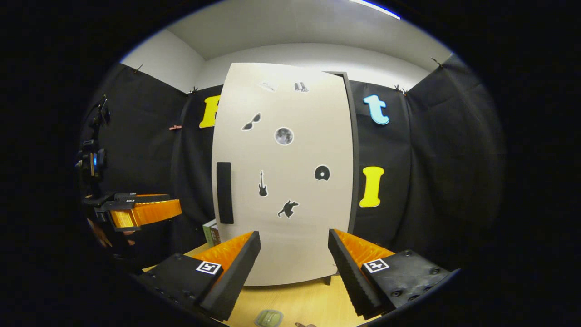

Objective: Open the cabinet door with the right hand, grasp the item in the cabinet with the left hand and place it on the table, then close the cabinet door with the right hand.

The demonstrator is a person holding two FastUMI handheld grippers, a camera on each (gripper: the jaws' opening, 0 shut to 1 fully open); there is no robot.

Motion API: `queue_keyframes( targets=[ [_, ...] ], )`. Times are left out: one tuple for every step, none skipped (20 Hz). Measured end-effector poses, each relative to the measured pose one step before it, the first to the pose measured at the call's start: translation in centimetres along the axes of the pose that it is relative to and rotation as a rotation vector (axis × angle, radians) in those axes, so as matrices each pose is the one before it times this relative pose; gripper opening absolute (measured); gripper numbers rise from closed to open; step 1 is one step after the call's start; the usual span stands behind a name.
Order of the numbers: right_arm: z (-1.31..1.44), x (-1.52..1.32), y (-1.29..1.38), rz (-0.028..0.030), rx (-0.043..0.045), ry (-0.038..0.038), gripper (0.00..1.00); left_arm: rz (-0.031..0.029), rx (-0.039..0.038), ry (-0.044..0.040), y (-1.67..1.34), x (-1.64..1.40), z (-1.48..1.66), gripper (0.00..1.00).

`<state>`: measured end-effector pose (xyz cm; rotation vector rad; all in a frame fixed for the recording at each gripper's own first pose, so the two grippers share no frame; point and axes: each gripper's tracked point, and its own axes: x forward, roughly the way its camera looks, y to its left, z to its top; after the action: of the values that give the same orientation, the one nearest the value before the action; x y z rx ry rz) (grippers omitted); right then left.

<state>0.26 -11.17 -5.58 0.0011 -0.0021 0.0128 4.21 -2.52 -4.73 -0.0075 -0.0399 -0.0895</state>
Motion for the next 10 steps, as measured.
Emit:
queue_keyframes(
  targets=[
    [0.187, -0.028, -0.468, -0.00466, -0.00824, -0.01068, 0.98, -0.00243, -0.00600, -0.00232, -0.747, 0.196, 0.128, 0.94],
    [0.255, 0.048, -0.445, -0.00117, -0.00864, -0.00830, 0.98, -0.00310, -0.00651, -0.00062, -0.673, 0.263, 0.128, 0.96],
    [0.216, 0.005, -0.381, -0.00022, -0.00822, -0.00646, 0.98, -0.00224, -0.00287, -0.00052, -0.556, 0.305, 0.089, 0.96],
    [0.150, 0.025, -0.423, -0.00030, -0.00328, -0.00451, 0.98, 0.00005, 0.00387, -0.00167, -0.495, 0.167, 0.111, 0.94],
    [0.086, -0.005, -0.326, 0.00117, 0.00296, -0.00396, 0.98, 0.00332, 0.00884, -0.00109, -0.414, 0.017, 0.110, 0.94],
    [0.048, -0.029, -0.185, 0.00562, 0.00816, -0.00160, 0.98, 0.00588, 0.01231, 0.00088, -0.279, 0.059, 0.089, 0.94],
    [-0.016, -0.019, -0.157, 0.00151, 0.01086, -0.00175, 0.98, 0.00704, 0.01316, -0.00163, -0.345, 0.165, -0.027, 0.94],
    [0.027, -0.102, -0.276, 0.00180, 0.00949, -0.00219, 0.98, 0.00287, 0.00767, -0.00315, -0.341, 0.048, 0.166, 0.94],
    [0.092, 0.162, -0.203, 0.00076, 0.00760, -0.00251, 0.98, 0.00372, 0.00353, -0.00487, -0.378, 0.007, -0.102, 0.94],
    [-0.043, 0.152, -0.332, -0.00129, 0.00652, 0.00034, 0.98, 0.00389, 0.00269, -0.00280, -0.249, 0.068, -0.004, 0.94]
  ],
)
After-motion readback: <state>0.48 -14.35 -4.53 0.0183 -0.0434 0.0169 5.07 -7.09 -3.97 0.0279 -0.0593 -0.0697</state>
